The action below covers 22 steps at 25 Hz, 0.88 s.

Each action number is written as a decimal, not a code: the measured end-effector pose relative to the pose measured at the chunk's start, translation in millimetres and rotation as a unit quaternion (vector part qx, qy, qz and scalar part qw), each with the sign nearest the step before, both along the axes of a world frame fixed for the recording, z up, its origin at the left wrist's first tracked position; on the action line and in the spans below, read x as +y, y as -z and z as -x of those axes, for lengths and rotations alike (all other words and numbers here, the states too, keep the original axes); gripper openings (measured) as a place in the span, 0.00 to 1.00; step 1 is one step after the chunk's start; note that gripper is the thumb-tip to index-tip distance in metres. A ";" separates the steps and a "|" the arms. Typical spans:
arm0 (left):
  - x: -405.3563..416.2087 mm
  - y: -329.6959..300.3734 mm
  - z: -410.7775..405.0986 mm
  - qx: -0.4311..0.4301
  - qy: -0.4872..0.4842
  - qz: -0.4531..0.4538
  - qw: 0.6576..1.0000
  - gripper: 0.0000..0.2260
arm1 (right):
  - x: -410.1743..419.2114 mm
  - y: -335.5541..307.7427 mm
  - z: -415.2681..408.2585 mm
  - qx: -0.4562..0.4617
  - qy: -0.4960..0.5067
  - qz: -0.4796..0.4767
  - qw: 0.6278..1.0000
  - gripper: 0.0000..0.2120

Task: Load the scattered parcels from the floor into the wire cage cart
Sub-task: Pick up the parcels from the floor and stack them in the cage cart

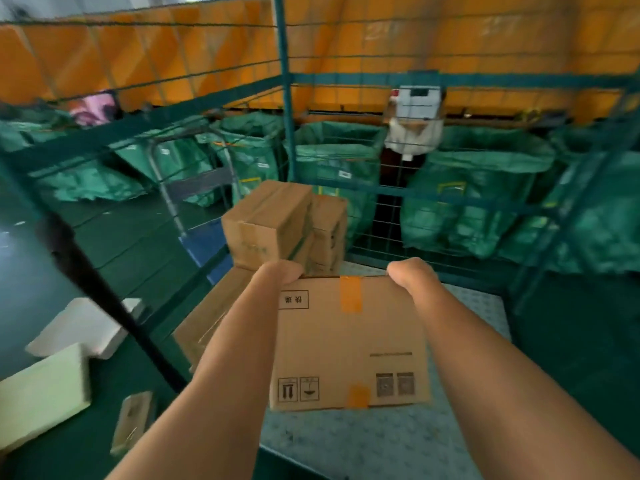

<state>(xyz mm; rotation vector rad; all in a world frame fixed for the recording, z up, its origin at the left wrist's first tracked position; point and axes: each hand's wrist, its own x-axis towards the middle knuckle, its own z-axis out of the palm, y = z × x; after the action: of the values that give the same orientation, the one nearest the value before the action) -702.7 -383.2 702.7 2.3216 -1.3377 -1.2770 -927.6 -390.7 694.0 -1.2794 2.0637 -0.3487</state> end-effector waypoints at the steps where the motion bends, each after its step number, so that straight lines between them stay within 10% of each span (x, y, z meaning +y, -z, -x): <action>1: -9.7 -1.3 9.6 0.013 0.006 0.005 1.000 0.22 | -2.0 -0.5 7.3 -0.001 0.030 0.010 1.000 0.17; 9: -141.5 15.4 13.0 0.148 -0.009 0.091 0.985 0.23 | -77.3 -13.7 6.8 0.026 0.214 0.092 0.972 0.09; 22: -264.4 -44.2 -45.3 0.273 -0.009 0.275 0.922 0.24 | -210.6 -93.5 -49.5 0.026 0.214 0.257 0.942 0.21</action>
<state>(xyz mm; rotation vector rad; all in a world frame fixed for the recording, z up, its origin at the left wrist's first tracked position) -657.3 -647.6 746.9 1.4583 -1.2550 -1.2108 -878.1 -601.4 787.5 -1.1043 2.3820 -1.1217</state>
